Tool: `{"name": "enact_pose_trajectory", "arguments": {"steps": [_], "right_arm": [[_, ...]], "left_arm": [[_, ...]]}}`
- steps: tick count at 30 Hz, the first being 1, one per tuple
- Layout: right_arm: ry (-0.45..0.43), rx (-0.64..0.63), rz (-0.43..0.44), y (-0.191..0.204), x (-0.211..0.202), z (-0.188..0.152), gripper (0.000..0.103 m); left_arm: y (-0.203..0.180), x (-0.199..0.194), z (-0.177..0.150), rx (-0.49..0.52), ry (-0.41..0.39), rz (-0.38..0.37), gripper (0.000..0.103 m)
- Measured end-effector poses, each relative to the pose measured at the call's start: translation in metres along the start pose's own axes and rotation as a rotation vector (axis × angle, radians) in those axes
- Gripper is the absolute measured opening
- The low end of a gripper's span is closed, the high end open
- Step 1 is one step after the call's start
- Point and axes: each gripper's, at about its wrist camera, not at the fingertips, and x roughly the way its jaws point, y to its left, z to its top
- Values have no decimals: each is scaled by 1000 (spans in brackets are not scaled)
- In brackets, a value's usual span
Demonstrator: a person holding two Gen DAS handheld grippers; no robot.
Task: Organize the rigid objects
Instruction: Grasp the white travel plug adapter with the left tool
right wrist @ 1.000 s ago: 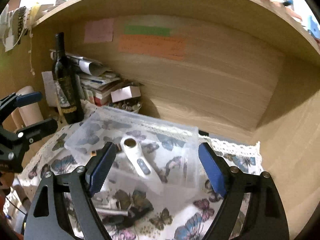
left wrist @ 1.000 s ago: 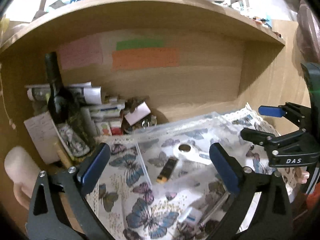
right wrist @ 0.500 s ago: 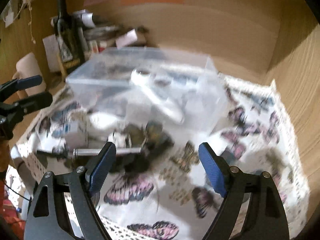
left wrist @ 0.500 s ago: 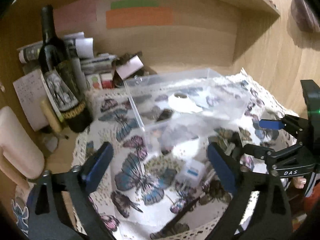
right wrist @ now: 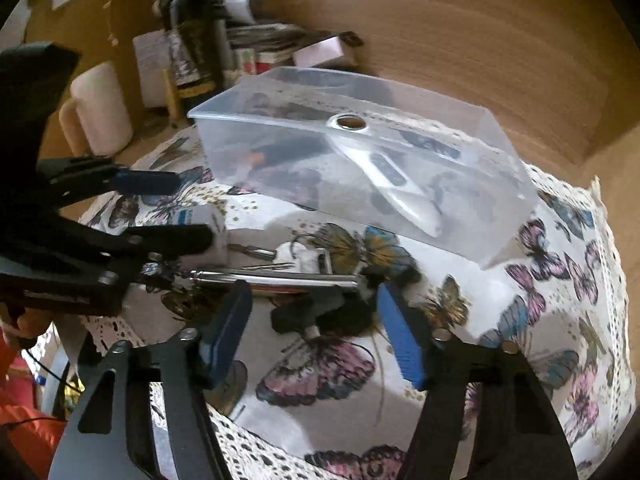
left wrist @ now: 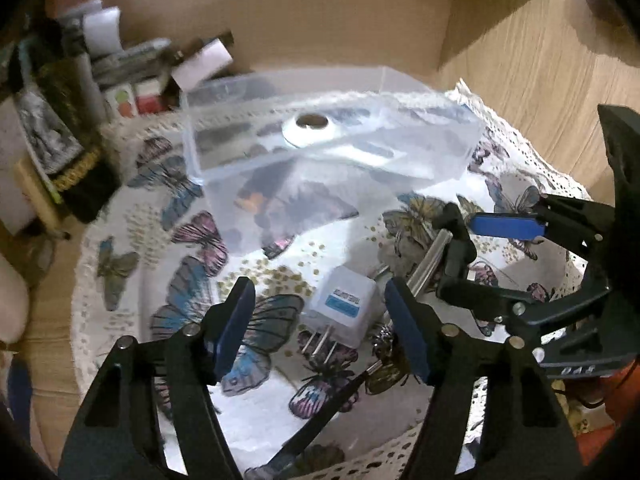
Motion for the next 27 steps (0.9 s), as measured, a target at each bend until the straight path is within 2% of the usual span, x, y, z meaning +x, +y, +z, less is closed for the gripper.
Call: {"name": "enact_pose_trajectory", "arguments": {"steps": [1,2,3,4,9,17,23,27], "right_arm": [[12,-11,6,2,4,1,57],[23,-15,5,3,8,2,56],[30,-21,1,3,11,2,56],[30,-30,-7,4,12,2,56],[26,-56,-27,6,11,-1,51],[3,-59,-72,2,6,-4,22],[-2,49,-28,-16,-6,-2,20],[-7,109,-44,-28,-14,-4,20]], "left_arm": [[1,4,0,-4,17,-11,61],[2,10,-1,-10,39,-26,53],[3,13,-2,-17,53,-29,39],[4,15,-3,-24,65,-29,37],[10,4,-6,-53,25,-26,37],[21,-14,-16,-94,-13,1,37],[19,-30,-20,-86,-64,28,37],[18,-40,-20,-74,-105,33,37]]}}
